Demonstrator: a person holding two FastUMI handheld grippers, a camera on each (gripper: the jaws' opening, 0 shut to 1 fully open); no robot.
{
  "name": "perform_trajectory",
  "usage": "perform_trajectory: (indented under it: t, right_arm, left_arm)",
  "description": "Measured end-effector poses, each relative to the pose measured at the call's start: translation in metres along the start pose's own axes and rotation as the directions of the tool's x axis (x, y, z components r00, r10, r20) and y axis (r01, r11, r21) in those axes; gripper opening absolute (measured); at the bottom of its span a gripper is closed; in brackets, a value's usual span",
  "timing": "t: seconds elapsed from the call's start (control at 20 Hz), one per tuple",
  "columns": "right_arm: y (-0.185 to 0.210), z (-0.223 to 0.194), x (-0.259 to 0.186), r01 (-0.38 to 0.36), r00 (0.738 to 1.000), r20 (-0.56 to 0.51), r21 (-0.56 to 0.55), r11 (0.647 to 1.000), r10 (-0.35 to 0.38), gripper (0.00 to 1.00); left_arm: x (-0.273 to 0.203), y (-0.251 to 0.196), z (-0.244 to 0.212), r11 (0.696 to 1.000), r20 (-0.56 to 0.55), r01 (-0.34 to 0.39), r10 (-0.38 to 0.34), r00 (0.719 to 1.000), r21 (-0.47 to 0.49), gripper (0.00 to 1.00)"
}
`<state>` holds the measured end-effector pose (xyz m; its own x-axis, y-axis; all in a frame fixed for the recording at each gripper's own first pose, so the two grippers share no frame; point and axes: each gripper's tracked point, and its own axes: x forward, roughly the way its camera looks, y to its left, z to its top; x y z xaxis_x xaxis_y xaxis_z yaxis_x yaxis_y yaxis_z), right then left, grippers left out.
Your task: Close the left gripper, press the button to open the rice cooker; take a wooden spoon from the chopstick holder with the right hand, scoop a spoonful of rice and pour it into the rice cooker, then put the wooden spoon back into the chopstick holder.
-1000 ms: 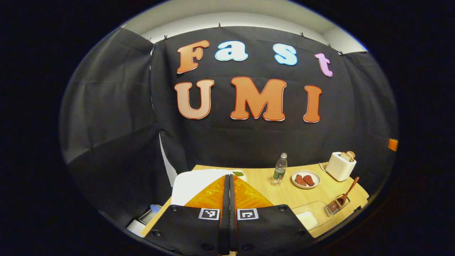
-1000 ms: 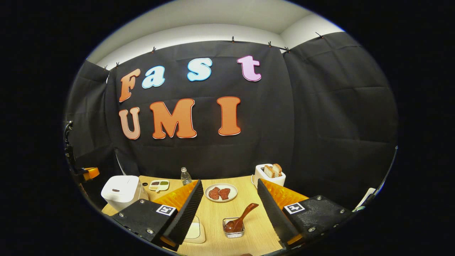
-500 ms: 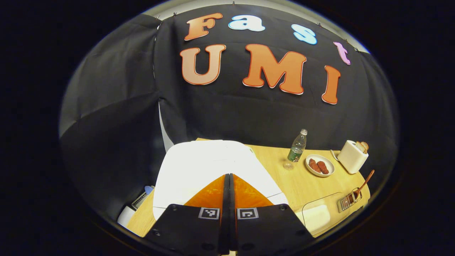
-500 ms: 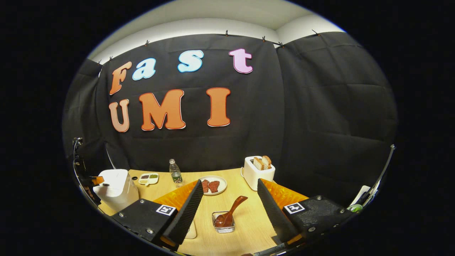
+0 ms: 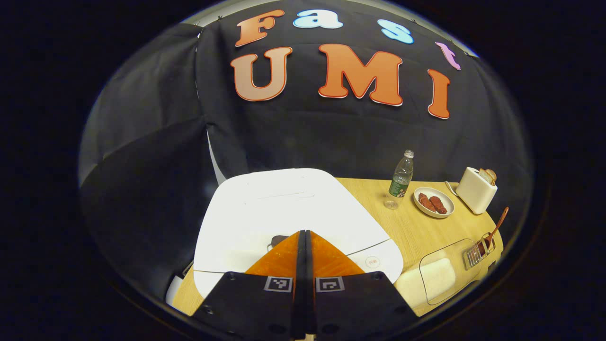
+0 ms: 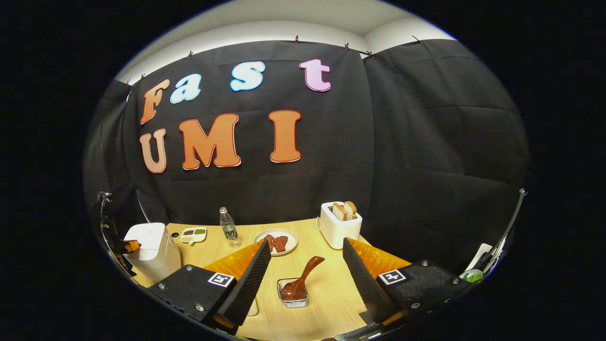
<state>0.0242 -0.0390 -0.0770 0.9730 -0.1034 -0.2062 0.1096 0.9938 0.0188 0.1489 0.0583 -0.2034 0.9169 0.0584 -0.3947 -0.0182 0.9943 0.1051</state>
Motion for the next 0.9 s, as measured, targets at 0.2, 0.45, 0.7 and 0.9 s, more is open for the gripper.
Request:
perform_trajectory:
  t: [0.2, 0.45, 0.7, 0.9]
  right_arm:
    - [-0.005, 0.000, 0.001, -0.006, 1.000, 0.001, 0.029, 1.000, 0.006, 0.95]
    - [-0.007, -0.007, 0.004, -0.011, 1.000, -0.012, 0.047, 0.999, 0.012, 0.95]
    - [-0.014, -0.018, 0.011, -0.014, 0.999, -0.034, 0.069, 0.998, 0.016, 0.95]
    - [-0.015, -0.034, 0.021, -0.026, 0.997, -0.070, 0.097, 0.995, 0.033, 0.95]
  left_arm:
    - [-0.036, 0.006, 0.061, 0.998, 0.141, -0.053, 0.055, 0.988, -0.016, 0.05]
    - [-0.096, -0.004, 0.128, 0.998, 0.283, -0.028, 0.041, 0.958, -0.051, 0.04]
    - [-0.137, -0.018, 0.141, 0.999, 0.327, -0.024, 0.036, 0.944, -0.039, 0.04]
    - [-0.150, -0.018, 0.132, 0.999, 0.314, -0.036, 0.047, 0.948, -0.039, 0.03]
